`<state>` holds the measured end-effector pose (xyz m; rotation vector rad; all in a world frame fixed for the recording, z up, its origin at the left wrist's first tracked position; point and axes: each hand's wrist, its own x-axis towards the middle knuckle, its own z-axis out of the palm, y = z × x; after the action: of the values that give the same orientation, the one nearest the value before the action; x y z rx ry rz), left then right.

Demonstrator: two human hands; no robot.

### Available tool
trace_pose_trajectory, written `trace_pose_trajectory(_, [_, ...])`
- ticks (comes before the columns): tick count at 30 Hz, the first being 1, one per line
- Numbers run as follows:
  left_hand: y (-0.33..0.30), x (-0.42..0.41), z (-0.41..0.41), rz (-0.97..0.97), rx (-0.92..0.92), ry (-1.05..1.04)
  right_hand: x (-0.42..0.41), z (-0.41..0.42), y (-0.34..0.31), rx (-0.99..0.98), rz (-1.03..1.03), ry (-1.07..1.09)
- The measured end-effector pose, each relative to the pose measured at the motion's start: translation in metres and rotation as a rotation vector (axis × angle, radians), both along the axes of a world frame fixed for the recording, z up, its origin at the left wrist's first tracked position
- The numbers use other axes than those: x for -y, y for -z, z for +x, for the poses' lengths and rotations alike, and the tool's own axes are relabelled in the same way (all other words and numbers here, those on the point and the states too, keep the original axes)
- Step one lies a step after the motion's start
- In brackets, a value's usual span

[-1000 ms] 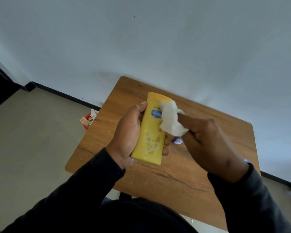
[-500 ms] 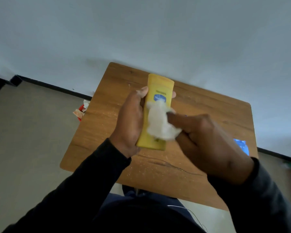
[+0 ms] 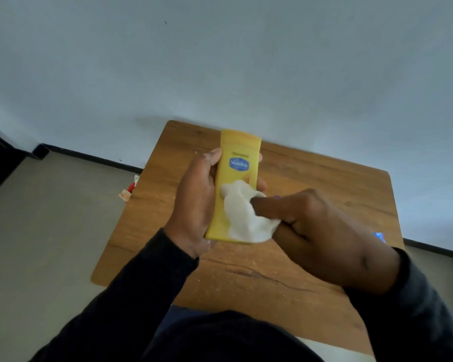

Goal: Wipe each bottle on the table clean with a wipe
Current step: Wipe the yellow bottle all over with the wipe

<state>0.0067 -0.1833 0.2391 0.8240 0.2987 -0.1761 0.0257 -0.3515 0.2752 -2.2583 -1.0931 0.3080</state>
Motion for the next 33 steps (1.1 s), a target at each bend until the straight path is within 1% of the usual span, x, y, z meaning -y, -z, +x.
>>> trace_pose_trajectory(4, [-0.003,0.011,-0.003,-0.026,0.008,0.050,0.015,0.012,0.005,0.062,-0.009,0.145])
trace_pose_trajectory(5, [-0.003,0.013,-0.003,-0.023,0.011,0.045,0.020,0.013,0.006,0.059,0.002,0.129])
trace_pose_trajectory(8, [-0.001,0.016,-0.005,0.038,0.025,-0.015,0.026,0.000,0.010,-0.025,0.096,-0.043])
trace_pose_trajectory(9, [-0.001,0.018,-0.006,0.040,0.025,-0.029,0.027,-0.001,0.013,-0.023,0.117,-0.048])
trace_pose_trajectory(12, [-0.003,0.021,-0.011,0.021,0.019,-0.059,0.033,0.008,0.022,0.040,0.097,0.097])
trace_pose_trajectory(13, [-0.003,0.022,-0.012,0.021,0.017,-0.071,0.037,0.010,0.022,0.039,0.099,0.107])
trace_pose_trajectory(17, [-0.004,0.020,-0.017,0.075,0.053,-0.127,0.036,-0.006,0.018,-0.070,0.178,-0.084])
trace_pose_trajectory(21, [-0.009,0.018,-0.017,0.072,0.073,-0.130,0.036,0.003,0.020,-0.005,0.184,0.046])
trace_pose_trajectory(22, [-0.010,0.016,-0.017,0.082,0.076,-0.123,0.037,0.001,0.018,-0.015,0.198,0.023])
trace_pose_trajectory(25, [-0.012,0.013,-0.020,0.123,0.073,-0.072,0.029,-0.015,0.012,-0.071,0.244,-0.142])
trace_pose_trajectory(26, [-0.012,0.013,-0.020,0.117,0.077,-0.070,0.025,-0.016,0.012,-0.044,0.245,-0.133])
trace_pose_trajectory(28, [-0.013,0.011,-0.021,0.107,0.086,-0.107,0.022,-0.010,0.015,0.035,0.224,-0.013])
trace_pose_trajectory(29, [-0.013,0.009,-0.021,0.112,0.091,-0.124,0.023,-0.007,0.015,0.047,0.207,0.033])
trace_pose_trajectory(30, [-0.013,0.007,-0.022,0.126,0.096,-0.131,0.024,-0.007,0.013,0.041,0.206,0.030])
trace_pose_trajectory(33, [-0.014,0.000,-0.027,0.174,0.096,-0.115,0.019,-0.021,0.011,-0.044,0.222,-0.148])
